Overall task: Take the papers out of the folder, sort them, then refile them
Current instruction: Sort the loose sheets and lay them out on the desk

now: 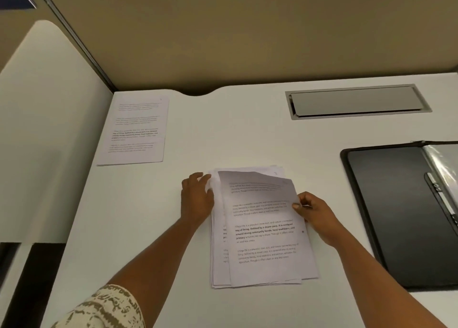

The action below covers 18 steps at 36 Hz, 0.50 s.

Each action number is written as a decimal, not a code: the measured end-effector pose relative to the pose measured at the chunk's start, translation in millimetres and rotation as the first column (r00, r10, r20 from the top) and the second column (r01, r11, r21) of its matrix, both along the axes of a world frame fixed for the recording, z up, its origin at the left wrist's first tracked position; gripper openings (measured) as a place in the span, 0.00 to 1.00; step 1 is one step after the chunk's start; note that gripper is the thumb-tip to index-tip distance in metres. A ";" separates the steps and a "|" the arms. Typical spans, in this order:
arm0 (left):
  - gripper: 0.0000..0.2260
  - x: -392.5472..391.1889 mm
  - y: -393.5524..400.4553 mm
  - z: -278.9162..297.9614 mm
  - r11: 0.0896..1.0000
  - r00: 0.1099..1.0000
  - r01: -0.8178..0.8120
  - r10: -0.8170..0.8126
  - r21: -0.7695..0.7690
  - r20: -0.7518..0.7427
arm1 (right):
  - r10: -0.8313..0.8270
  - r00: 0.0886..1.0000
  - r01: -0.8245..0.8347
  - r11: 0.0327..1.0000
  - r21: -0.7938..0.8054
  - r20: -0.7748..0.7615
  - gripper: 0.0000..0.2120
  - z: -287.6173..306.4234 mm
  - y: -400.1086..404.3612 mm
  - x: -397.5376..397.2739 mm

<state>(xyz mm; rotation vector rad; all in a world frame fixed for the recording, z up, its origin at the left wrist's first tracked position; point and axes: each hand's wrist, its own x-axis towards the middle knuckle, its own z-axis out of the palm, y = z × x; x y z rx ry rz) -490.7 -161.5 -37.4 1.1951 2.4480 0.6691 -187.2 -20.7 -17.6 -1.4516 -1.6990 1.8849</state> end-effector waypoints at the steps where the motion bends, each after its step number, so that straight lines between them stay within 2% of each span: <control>1: 0.20 -1.8 0.4 -1.1 0.998 0.998 0.048 -0.050 -0.031 -0.043 | 0.010 1.000 -0.010 1.000 0.001 0.010 0.04 -0.4 0.7 1.9; 4: 0.27 -6.4 2.6 -4.0 0.983 0.979 0.142 -0.157 -0.116 -0.128 | 0.025 0.999 -0.025 1.000 0.012 0.043 0.04 -1.5 1.4 5.0; 7: 0.31 -8.9 6.3 -7.2 0.973 0.965 0.170 -0.197 -0.156 -0.175 | 0.005 0.996 -0.009 0.999 0.046 0.090 0.04 -1.8 0.9 4.6; 10: 0.30 -9.7 10.8 -7.5 0.961 0.952 0.202 -0.238 -0.187 -0.195 | -0.026 0.989 0.015 0.997 0.077 0.146 0.04 -4.0 0.3 1.6; 13: 0.26 -8.6 12.6 -9.7 0.934 0.927 0.252 -0.309 -0.253 -0.215 | -0.043 0.979 0.020 0.993 0.116 0.199 0.02 -6.3 -1.0 -3.0; 18: 0.23 -3.2 15.4 -6.8 0.922 0.928 0.251 -0.315 -0.294 -0.197 | -0.056 0.960 0.007 0.984 0.177 0.274 0.05 -7.4 -5.1 -12.9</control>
